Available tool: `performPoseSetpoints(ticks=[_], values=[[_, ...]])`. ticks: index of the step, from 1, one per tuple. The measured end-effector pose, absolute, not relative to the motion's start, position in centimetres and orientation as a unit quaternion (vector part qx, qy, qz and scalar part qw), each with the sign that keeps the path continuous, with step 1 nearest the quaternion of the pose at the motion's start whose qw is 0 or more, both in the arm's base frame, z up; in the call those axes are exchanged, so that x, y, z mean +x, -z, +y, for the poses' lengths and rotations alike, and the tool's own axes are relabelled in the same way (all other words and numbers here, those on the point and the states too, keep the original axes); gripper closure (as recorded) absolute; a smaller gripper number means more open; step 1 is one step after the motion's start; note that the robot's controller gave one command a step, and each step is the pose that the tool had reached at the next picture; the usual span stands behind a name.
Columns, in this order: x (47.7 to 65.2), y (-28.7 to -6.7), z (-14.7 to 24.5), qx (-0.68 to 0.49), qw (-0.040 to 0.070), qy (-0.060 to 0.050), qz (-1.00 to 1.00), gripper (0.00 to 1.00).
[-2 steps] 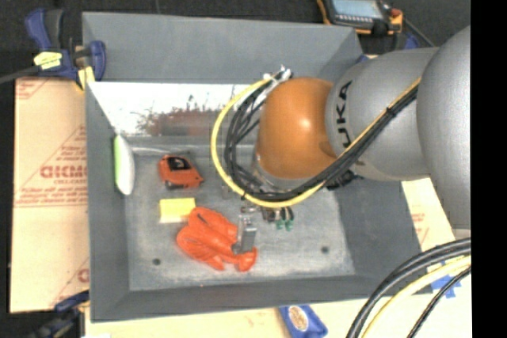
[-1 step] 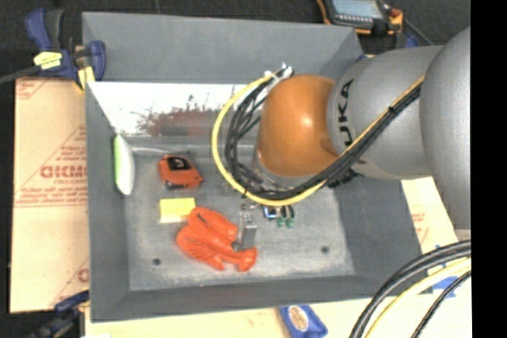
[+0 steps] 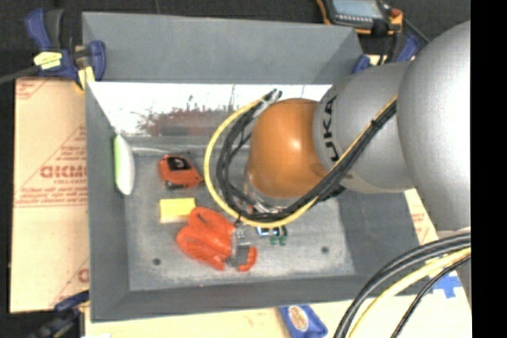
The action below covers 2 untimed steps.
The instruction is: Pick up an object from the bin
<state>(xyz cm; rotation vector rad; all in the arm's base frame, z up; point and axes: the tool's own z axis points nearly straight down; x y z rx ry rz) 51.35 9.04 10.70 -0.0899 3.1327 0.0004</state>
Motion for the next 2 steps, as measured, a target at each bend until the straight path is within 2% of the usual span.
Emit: performPoseSetpoints(ticks=[1, 2], values=[[48.89, -7.0, 11.69, -0.008, 0.0, 0.0, 1.0, 1.0], [48.89, -7.0, 11.69, -0.008, 0.0, -0.001, 1.0, 1.0]])
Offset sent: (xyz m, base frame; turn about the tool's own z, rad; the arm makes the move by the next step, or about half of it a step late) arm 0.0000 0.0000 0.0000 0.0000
